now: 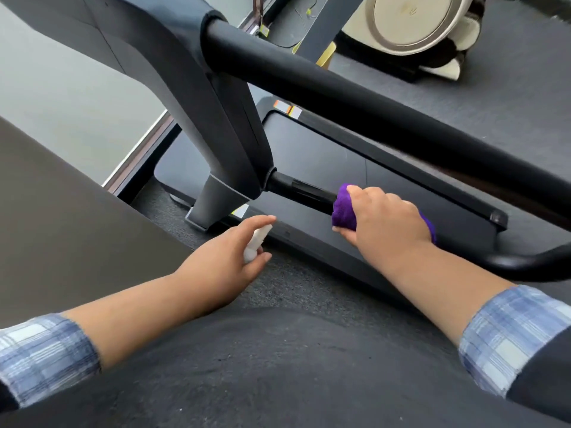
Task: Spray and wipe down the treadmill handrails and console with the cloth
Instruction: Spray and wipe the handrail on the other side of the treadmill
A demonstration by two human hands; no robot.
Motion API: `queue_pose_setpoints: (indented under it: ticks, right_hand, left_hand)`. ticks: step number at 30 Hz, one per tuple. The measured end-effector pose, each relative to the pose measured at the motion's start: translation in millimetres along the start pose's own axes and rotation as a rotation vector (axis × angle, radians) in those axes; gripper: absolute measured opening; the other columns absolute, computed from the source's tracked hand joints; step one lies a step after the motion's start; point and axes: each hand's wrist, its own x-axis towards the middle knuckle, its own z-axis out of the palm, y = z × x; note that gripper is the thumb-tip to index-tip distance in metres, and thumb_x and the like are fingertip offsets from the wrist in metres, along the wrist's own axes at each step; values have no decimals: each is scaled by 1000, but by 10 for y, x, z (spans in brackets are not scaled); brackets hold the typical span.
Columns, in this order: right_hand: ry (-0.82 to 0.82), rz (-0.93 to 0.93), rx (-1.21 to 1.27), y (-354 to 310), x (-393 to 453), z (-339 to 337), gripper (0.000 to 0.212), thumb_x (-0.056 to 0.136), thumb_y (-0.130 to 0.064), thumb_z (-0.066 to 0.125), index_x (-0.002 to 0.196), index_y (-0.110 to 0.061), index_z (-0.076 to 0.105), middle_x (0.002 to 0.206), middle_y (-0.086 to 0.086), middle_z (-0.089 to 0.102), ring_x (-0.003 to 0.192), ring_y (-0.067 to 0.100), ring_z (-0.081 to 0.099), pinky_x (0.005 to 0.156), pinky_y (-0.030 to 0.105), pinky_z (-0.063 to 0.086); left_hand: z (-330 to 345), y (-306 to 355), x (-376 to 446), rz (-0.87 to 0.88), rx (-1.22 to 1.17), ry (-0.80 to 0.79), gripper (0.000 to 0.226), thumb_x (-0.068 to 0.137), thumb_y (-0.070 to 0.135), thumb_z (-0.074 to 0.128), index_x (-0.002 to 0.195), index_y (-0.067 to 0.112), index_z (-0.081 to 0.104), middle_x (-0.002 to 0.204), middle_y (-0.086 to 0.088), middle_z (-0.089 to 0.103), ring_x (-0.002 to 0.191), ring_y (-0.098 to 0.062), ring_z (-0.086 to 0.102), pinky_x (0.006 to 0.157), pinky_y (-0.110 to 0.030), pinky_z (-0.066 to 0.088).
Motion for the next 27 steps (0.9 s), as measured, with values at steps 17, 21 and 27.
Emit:
queue_pose_setpoints:
  ticks: [17, 21, 27]
  right_hand:
    - [-14, -56, -13, -773, 512, -103, 67, 87, -65, 58, 129, -16, 41, 112, 8, 56, 96, 31, 60, 69, 41, 39]
    - [4, -54, 70, -1116, 777, -105, 62, 85, -66, 61, 119, -17, 46, 111, 7, 56, 100, 33, 61, 73, 41, 42]
    - [-92, -46, 324, -909, 814, -166, 67, 71, -70, 70, 122, -32, 50, 109, -2, 59, 99, 27, 62, 77, 38, 49]
  left_hand:
    - [-129, -320, -48, -10, -2, -9, 57, 90, 43, 61, 134, 57, 27, 96, 20, 61, 83, -1, 58, 80, -30, 47]
    - [-126, -356, -117, 1, 30, -11, 59, 90, 44, 60, 135, 57, 24, 105, 17, 61, 90, -9, 61, 84, -35, 50]
    - [-137, -347, -201, 108, 108, 11, 59, 91, 44, 57, 136, 57, 20, 129, 12, 57, 107, -11, 59, 83, -27, 45]
